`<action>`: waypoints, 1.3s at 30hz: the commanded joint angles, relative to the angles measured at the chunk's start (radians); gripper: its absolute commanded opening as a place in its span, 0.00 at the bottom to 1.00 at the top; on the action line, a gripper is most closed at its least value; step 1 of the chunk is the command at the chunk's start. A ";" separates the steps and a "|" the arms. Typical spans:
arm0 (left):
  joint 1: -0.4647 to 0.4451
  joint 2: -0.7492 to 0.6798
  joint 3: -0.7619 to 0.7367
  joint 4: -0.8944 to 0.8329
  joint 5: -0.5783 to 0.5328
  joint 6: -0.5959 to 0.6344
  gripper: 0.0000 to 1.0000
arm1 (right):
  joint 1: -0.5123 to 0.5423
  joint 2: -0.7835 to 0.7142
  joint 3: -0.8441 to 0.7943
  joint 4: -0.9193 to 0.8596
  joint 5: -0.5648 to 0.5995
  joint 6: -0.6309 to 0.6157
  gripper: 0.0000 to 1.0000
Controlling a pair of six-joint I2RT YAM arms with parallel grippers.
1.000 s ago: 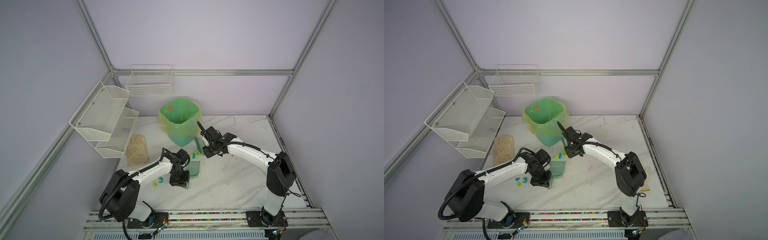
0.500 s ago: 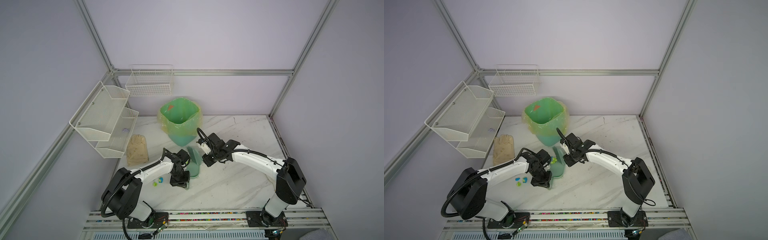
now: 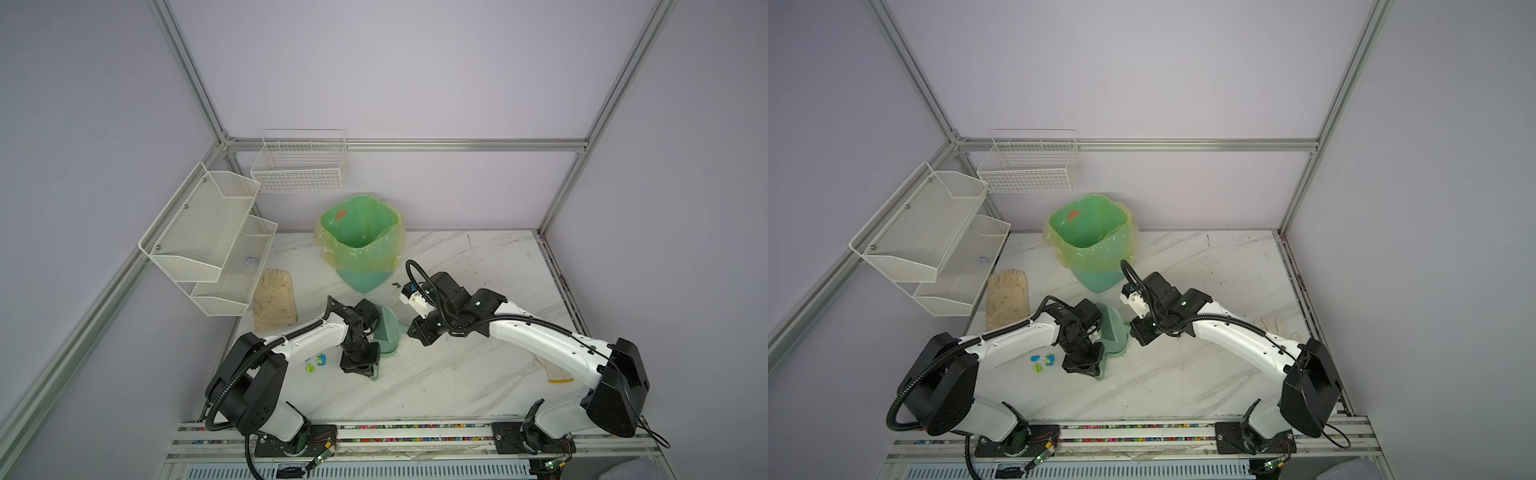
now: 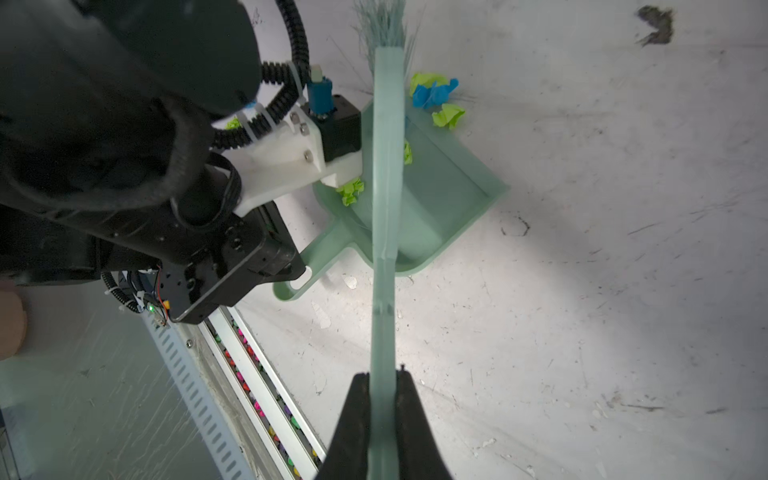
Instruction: Sweep away the paper scraps from the table
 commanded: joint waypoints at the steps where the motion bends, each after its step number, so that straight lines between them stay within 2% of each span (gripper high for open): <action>1: 0.018 -0.034 0.006 -0.035 -0.025 0.015 0.00 | 0.000 -0.002 0.047 -0.012 0.102 0.003 0.00; 7: 0.049 -0.066 -0.001 -0.059 -0.036 0.029 0.00 | 0.001 0.114 0.143 0.046 0.179 -0.017 0.00; 16: 0.088 -0.073 -0.035 -0.076 -0.034 0.047 0.00 | 0.001 0.265 0.220 0.132 0.208 -0.076 0.00; 26: 0.112 -0.047 -0.021 -0.083 -0.032 0.055 0.00 | 0.001 0.345 0.249 0.256 0.167 -0.111 0.00; 31: 0.117 -0.045 -0.016 -0.086 -0.030 0.052 0.00 | 0.001 0.412 0.256 0.234 0.148 -0.115 0.00; 39: 0.120 -0.019 -0.006 -0.080 -0.040 0.051 0.00 | 0.002 0.382 0.207 0.203 0.071 -0.160 0.00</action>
